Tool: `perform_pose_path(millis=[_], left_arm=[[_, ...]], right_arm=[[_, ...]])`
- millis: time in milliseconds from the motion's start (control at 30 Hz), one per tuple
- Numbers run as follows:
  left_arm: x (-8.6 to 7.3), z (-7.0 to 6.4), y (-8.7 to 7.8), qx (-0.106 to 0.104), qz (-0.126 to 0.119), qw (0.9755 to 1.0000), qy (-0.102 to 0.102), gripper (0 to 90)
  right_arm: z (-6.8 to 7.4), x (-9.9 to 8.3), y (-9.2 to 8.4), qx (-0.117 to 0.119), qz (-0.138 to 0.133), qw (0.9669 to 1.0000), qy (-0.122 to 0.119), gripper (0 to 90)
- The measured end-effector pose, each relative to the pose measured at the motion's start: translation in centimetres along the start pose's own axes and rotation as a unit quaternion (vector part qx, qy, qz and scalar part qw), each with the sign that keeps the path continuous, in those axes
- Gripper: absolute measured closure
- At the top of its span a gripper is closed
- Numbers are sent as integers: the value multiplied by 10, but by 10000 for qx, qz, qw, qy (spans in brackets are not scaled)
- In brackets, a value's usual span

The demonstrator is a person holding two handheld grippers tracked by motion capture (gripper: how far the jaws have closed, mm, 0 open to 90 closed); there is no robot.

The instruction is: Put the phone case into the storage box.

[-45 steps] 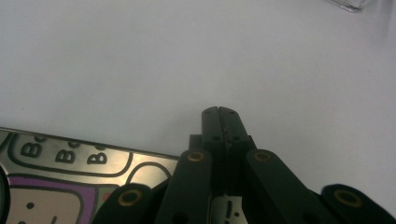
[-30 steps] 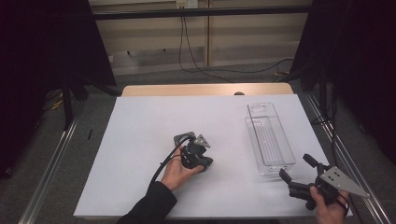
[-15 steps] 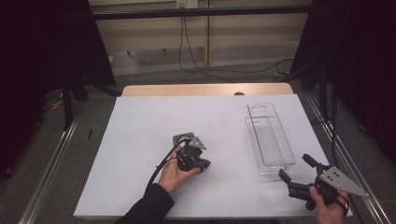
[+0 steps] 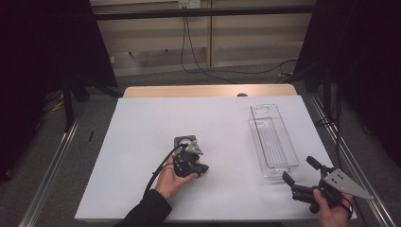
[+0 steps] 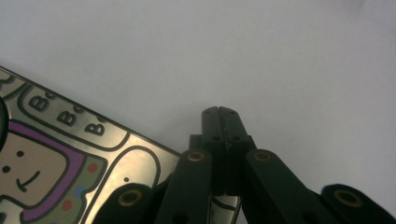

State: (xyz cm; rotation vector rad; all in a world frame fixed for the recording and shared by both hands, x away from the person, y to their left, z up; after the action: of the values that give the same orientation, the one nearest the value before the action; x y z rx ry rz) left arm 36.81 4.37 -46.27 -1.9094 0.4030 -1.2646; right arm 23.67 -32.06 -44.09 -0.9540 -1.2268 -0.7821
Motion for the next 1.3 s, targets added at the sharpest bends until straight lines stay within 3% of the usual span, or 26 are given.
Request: perform_pose_path(millis=[1300], left_arm=[[-28,16,-28,98,-48,9996,-241,900]], right_arm=[[0,0,0,-21,8,10000,-32,0]])
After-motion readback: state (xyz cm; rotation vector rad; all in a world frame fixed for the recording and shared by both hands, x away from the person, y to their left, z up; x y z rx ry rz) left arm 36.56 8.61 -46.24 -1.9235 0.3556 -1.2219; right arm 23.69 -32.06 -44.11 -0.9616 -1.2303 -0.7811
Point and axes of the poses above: each handheld gripper's, and its own axes: y roughly forward along the jaws, x roughly out of its top, z roughly to its left, the point moved 2 cm from there along y, roughly forward along the jaws, and after that the axes turned 1 degree about x, right-handed, at the moved point
